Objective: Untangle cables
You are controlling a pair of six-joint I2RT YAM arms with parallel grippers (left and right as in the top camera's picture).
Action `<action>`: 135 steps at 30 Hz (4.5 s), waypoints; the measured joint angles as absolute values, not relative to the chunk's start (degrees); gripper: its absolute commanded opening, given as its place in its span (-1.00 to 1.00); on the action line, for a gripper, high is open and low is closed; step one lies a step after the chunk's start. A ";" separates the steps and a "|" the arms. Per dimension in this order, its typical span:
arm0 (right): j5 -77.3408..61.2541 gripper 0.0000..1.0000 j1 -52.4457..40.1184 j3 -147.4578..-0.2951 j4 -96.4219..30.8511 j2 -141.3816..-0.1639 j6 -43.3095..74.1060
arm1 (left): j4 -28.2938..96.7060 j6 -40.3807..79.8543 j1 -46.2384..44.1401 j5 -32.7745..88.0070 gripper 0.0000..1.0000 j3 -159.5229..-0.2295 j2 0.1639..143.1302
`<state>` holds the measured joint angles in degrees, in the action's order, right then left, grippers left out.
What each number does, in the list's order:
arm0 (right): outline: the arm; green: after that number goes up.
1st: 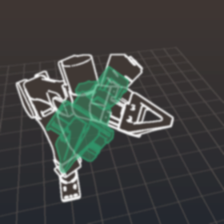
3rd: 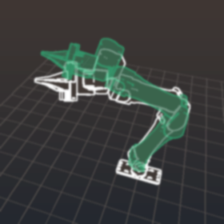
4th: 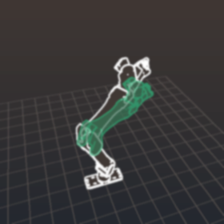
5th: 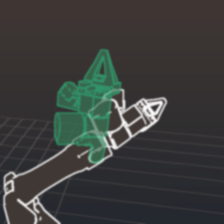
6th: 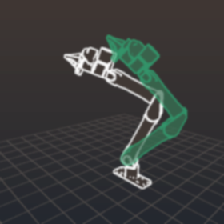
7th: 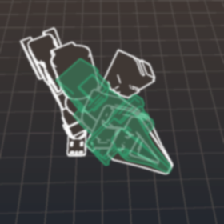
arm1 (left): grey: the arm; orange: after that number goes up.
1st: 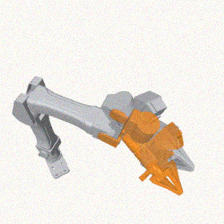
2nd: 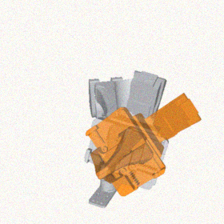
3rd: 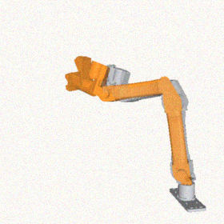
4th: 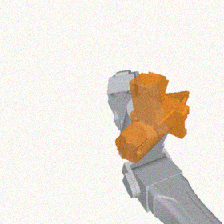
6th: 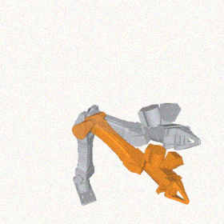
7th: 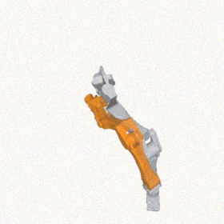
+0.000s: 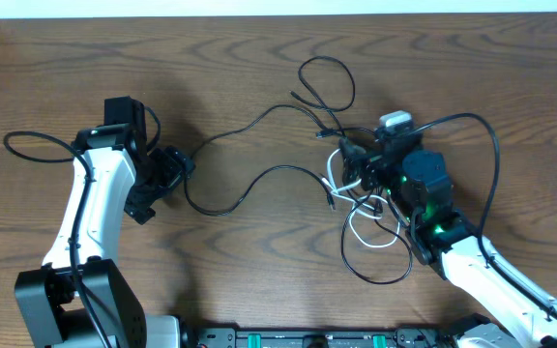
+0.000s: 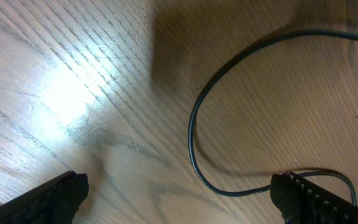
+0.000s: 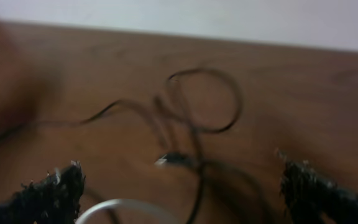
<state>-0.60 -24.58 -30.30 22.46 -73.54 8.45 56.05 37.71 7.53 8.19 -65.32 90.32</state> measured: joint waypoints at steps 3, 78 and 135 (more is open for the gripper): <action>-6.52 0.99 -24.56 -30.30 21.67 -73.58 8.43 | 56.07 37.71 7.53 8.16 0.97 -65.32 90.32; -17.54 -0.68 -24.45 -30.30 -26.06 -73.14 -31.07 | 56.07 37.74 7.53 8.19 0.97 -65.32 90.32; 0.93 -0.97 -24.45 -45.80 13.72 -50.81 -16.21 | 56.10 37.74 7.53 8.16 0.97 -65.32 90.32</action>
<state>0.93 -24.45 -45.80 13.72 -50.81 -16.21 56.10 37.74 7.53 8.16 -65.32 90.32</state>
